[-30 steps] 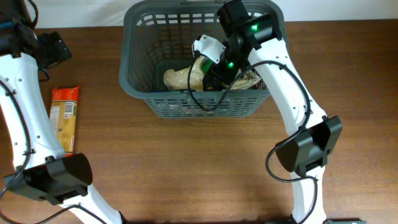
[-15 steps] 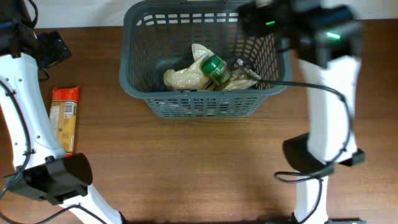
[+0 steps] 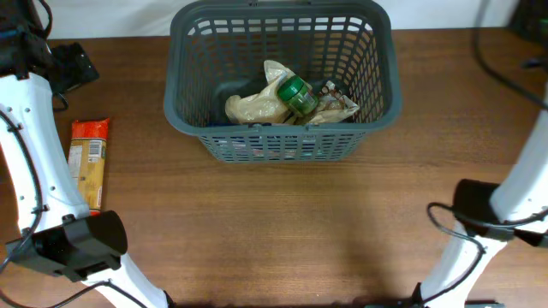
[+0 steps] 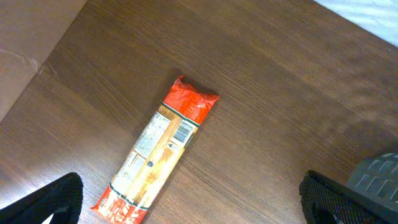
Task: Pack container
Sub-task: 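Withdraw the right arm back to the right side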
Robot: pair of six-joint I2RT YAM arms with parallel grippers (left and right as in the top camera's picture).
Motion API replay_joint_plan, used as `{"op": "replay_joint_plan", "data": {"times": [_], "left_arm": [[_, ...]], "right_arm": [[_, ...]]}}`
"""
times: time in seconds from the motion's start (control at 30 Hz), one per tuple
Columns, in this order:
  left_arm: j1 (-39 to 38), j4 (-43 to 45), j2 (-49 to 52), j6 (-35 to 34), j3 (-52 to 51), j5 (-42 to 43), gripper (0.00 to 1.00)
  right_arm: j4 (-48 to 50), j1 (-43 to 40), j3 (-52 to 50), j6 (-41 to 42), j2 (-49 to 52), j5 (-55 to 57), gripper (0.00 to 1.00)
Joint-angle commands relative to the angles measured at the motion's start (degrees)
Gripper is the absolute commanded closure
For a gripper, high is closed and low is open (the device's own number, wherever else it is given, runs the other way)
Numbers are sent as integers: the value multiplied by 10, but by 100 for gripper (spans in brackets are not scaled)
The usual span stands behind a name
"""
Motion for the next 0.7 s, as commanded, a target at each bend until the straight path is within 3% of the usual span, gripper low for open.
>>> {"op": "replay_joint_plan", "data": {"times": [0.0, 0.1, 0.2, 0.67], "left_arm": [[3, 3, 1, 9, -1, 4, 1], [3, -4, 1, 12, -1, 4, 1], [3, -3, 4, 58, -1, 4, 1], [9, -29, 44, 192, -39, -6, 5]], "right_arm": [[-4, -57, -22, 11, 4, 8, 1], [-4, -94, -41, 11, 4, -46, 1], [-4, -111, -54, 11, 4, -75, 1], [-4, -115, -76, 11, 4, -75, 1]]}}
